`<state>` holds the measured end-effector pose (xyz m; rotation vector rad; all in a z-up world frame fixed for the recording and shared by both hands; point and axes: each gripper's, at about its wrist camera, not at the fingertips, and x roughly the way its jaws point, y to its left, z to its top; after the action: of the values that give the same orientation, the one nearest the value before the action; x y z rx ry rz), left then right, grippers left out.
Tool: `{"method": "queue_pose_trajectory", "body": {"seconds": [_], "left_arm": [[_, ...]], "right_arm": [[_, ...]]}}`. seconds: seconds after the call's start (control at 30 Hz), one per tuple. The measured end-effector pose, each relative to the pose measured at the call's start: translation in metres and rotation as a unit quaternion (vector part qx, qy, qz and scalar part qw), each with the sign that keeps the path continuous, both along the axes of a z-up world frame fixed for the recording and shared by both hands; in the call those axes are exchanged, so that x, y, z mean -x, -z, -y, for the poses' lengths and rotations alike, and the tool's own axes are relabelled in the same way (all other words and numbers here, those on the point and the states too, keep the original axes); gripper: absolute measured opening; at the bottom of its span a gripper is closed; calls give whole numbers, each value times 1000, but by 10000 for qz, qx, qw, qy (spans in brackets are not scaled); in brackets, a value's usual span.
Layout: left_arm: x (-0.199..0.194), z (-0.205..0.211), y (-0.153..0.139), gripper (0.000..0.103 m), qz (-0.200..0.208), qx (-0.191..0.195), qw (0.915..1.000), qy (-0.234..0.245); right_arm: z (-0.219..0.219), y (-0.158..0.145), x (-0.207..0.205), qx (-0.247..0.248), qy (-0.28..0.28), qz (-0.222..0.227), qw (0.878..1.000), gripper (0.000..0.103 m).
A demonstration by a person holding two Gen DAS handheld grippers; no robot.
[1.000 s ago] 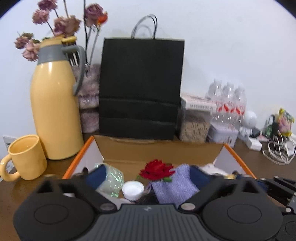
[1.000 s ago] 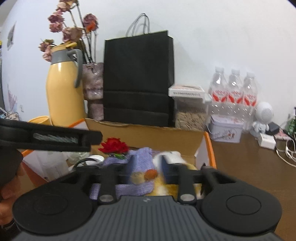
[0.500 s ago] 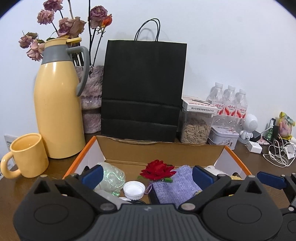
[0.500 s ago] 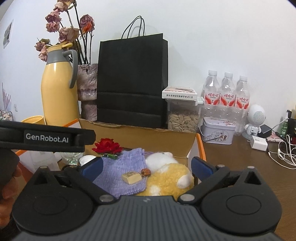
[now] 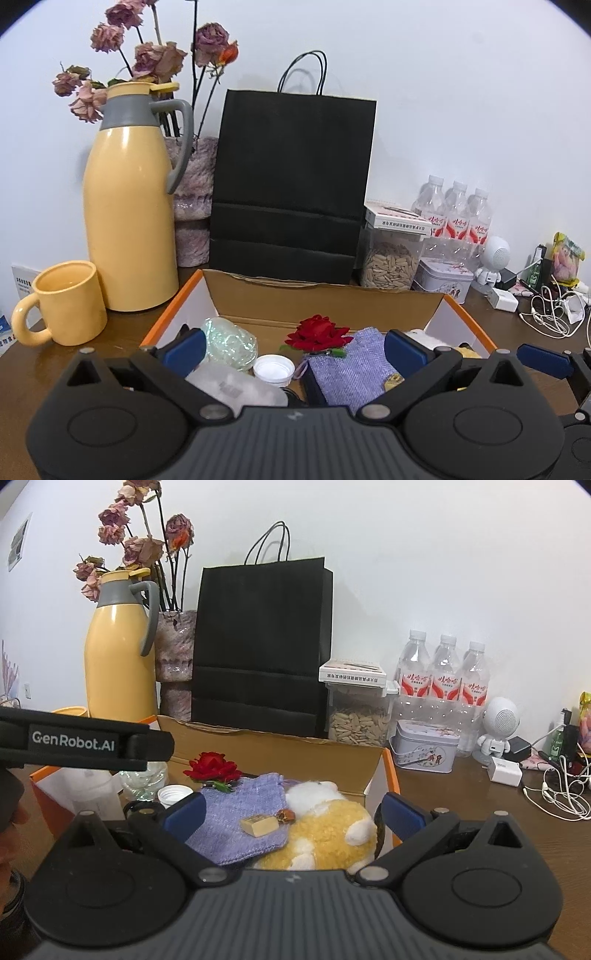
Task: Organize objects
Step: 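Withdraw both tools from the box back toward the table items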
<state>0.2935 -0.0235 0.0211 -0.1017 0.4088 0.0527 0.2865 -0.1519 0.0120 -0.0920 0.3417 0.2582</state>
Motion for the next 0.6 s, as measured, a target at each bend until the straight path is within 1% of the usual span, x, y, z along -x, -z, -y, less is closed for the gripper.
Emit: {"method": "queue_pose_trajectory", "body": {"seconds": [0.1,0.2,0.33,0.47,0.6], "left_arm": [[9,-1,1,103,-7,-35,10000,-2],[21,-4,4,103,-65,-76,9999,92],[43,-11,4,103,28,-60,9999,122],[62,-19,5,103,72,-7,9999,120],[76,-25,16,103,-125,-95,9997,189]], "right_arm": [[0,0,11,17,-2,66,10000,103],[0,0,26,43,3,103,9999,103],[-1,4,48,80,-83,120,9999,103],[-5,12,64,126,-181,-29,9998,103],[-10,20,77,152,-276,-251,9992,103]]}}
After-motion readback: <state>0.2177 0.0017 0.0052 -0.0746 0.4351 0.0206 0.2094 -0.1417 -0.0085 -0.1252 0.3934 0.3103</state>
